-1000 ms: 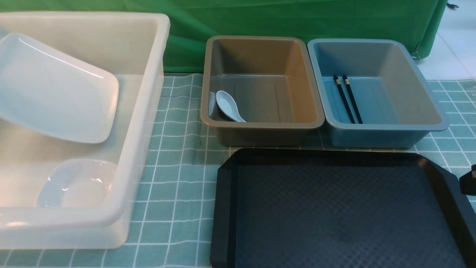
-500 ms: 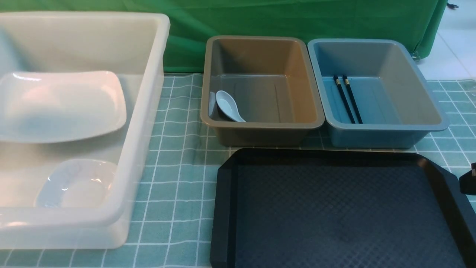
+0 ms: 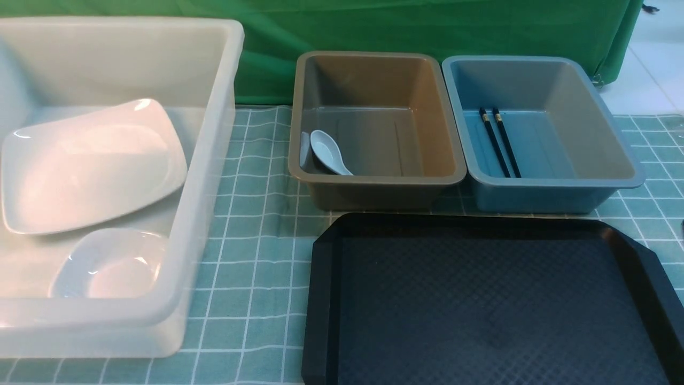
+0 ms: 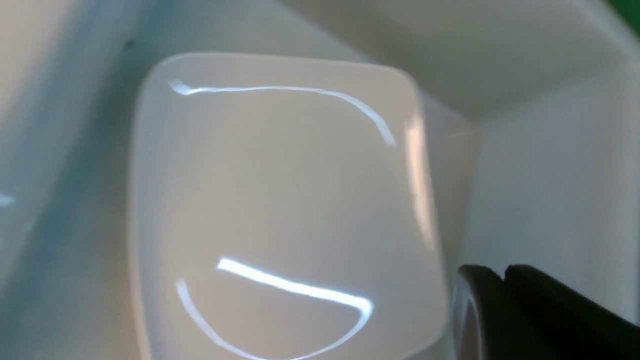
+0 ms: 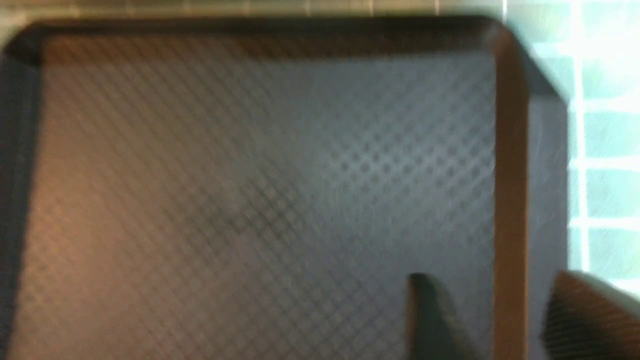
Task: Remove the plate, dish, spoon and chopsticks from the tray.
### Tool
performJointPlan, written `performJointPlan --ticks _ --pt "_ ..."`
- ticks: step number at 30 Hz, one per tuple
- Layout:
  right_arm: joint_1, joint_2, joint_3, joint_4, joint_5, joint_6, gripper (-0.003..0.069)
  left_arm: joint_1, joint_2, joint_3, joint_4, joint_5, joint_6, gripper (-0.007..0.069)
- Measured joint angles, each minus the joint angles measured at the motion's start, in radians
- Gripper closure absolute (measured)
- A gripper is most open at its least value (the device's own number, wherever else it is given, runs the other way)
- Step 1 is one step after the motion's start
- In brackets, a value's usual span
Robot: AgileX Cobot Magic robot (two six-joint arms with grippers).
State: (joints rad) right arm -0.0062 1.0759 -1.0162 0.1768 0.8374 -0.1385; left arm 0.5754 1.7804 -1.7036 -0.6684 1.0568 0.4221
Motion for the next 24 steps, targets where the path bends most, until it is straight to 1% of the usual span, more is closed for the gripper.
performJointPlan --ticks 1,2,3,5,6,7,9,12,15,16,17,19,21,24 --pt "0.000 -0.001 -0.059 0.000 0.026 -0.010 0.0491 -0.039 -0.047 -0.002 -0.013 0.015 0.008 0.0615" --pt "0.000 -0.001 -0.059 0.000 0.028 -0.011 0.0503 -0.039 -0.054 -0.002 -0.013 0.015 0.009 0.0615" --pt "0.000 -0.008 -0.105 0.000 0.034 -0.011 0.0582 -0.101 -0.126 -0.003 -0.021 0.023 0.024 0.0621" --pt "0.000 -0.033 -0.146 0.000 0.022 -0.012 0.0623 -0.154 -0.176 -0.003 -0.025 0.029 0.036 0.0624" --pt "0.000 -0.041 -0.151 0.000 0.017 -0.012 0.0625 -0.167 -0.198 -0.003 -0.026 0.030 0.039 0.0624" --pt "0.000 -0.081 -0.165 0.000 -0.019 -0.012 0.0636 -0.218 -0.253 -0.003 -0.030 0.041 0.048 0.0624" --pt "0.000 -0.134 -0.165 0.000 -0.076 -0.012 0.0638 -0.269 -0.315 -0.003 -0.031 0.061 0.051 0.0624" --pt "0.000 -0.283 -0.134 0.000 -0.220 -0.012 0.0638 -0.339 -0.430 0.004 -0.037 0.083 0.051 0.0624" --pt "0.000 -0.389 -0.090 0.000 -0.320 -0.008 0.0638 -0.365 -0.501 0.031 -0.038 0.084 0.049 0.0624" --pt "0.000 -0.488 -0.036 0.000 -0.407 0.002 0.0638 -0.377 -0.583 0.084 -0.042 0.078 0.048 0.0624" --pt "0.000 -0.498 -0.030 0.000 -0.418 0.004 0.0638 -0.377 -0.592 0.090 -0.044 0.077 0.048 0.0624" --pt "0.000 -0.626 0.060 0.000 -0.543 0.020 0.0638 -0.377 -0.703 0.185 -0.045 0.046 0.047 0.0624" --pt "0.000 -0.722 0.163 0.000 -0.649 0.023 0.0638 -0.377 -0.820 0.302 -0.045 0.032 0.054 0.0624" --pt "0.000 -0.841 0.306 0.000 -0.767 0.025 0.0638 -0.377 -1.005 0.500 -0.045 -0.002 0.068 0.0624"
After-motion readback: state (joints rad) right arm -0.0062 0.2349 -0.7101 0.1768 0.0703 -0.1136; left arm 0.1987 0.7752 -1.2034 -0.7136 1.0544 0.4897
